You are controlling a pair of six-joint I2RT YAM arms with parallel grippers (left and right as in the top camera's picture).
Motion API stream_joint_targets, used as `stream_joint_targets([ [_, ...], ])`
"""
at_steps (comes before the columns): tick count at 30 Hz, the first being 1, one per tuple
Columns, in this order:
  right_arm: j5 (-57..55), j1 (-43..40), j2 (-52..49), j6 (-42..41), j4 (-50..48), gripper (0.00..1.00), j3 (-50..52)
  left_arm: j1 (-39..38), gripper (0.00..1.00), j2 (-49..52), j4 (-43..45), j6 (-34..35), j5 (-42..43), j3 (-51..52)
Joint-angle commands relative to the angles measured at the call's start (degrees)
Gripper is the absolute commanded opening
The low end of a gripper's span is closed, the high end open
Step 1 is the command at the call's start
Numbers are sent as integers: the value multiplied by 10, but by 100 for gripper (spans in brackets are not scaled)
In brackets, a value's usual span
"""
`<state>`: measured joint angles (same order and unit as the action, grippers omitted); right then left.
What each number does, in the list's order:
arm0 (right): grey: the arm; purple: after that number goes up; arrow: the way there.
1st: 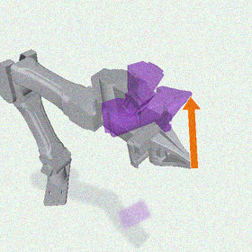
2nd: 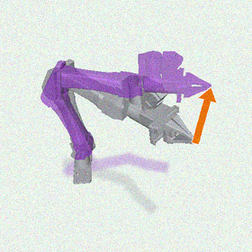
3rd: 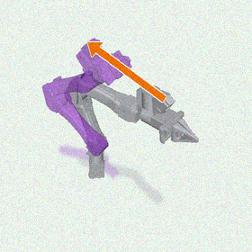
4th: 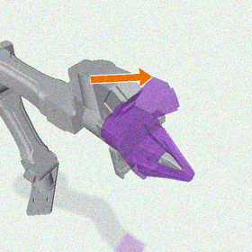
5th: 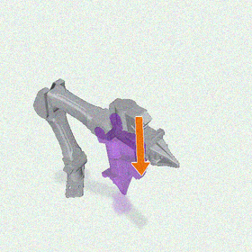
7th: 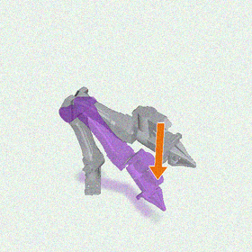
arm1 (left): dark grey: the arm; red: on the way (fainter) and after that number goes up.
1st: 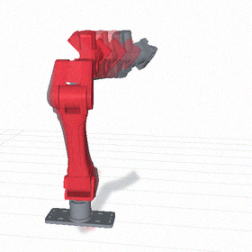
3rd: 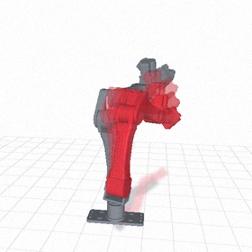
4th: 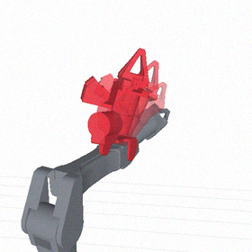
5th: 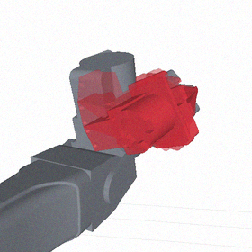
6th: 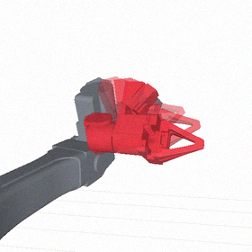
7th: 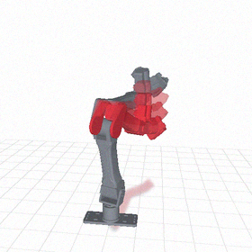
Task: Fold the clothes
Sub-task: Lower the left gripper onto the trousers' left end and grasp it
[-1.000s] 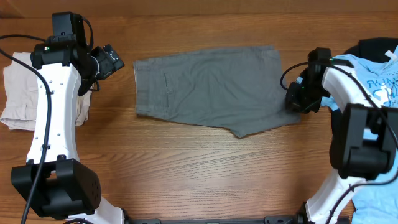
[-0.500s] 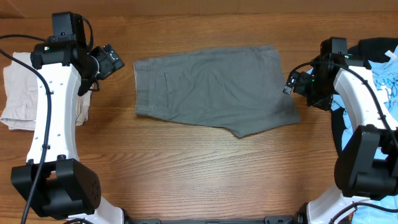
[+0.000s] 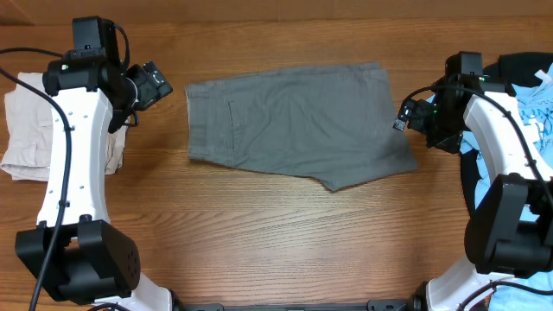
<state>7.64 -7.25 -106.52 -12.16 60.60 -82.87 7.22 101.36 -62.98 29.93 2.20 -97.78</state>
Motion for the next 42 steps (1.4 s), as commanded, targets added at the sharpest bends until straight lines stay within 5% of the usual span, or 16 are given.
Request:
stream_joint_targets([
  [1, 1, -1, 4, 0, -3, 100, -8, 0, 100, -1, 4, 3, -17, -4],
  [3, 1, -1, 4, 0, -3, 100, -8, 0, 100, -1, 8, -1, 2, -4],
  [7, 1, -1, 4, 0, -3, 100, -8, -19, 100, 4, 53, -120, 127, -3],
  [19, 1, -1, 4, 0, -3, 100, -8, -132, 100, 93, 65, -122, 18, -2],
  [42, 1, -1, 4, 0, -3, 100, -8, -107, 100, 285, 53, -107, -56, -2],
])
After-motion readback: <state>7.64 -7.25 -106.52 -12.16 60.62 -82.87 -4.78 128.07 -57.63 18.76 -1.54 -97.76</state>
